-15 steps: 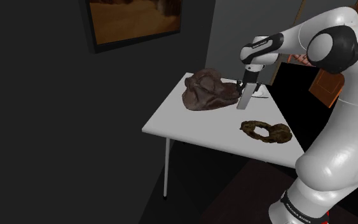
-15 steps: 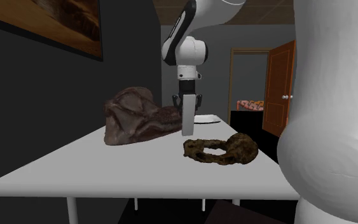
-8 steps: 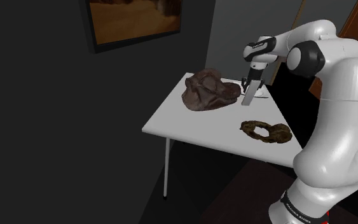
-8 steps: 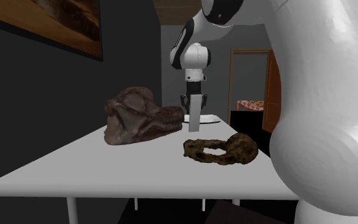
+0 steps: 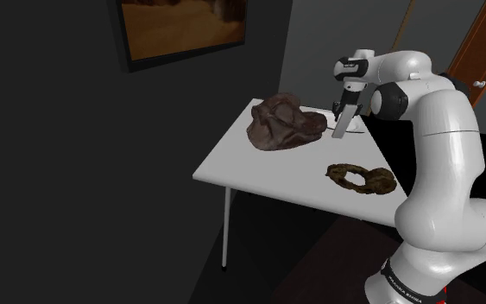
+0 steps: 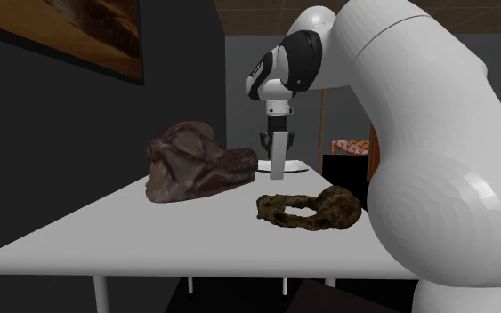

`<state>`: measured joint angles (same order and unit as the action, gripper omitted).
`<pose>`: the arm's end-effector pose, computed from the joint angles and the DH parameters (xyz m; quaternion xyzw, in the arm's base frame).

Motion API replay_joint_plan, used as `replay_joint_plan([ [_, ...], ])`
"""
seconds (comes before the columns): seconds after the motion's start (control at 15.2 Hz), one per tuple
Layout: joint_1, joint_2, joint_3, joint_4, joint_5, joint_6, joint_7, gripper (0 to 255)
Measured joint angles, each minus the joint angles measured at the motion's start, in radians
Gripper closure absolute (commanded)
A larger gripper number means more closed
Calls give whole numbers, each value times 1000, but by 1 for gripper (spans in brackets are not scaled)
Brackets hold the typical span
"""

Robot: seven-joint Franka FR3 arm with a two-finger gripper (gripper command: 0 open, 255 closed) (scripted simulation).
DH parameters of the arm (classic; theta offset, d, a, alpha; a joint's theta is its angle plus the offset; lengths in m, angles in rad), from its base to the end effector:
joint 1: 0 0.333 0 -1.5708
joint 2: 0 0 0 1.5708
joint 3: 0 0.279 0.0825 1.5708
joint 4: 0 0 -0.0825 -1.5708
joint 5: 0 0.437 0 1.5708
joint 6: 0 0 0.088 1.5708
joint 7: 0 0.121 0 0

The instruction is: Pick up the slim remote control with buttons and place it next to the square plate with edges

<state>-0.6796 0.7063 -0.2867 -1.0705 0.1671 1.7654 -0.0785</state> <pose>0.5009 -0.5914 0.3745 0.9105 -0.4133 0.0005 0.0118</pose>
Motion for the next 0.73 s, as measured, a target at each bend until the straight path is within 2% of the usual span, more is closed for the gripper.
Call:
replay_joint_plan([
  [0.73, 5, 15, 1, -104, 7, 126, -11, 255],
])
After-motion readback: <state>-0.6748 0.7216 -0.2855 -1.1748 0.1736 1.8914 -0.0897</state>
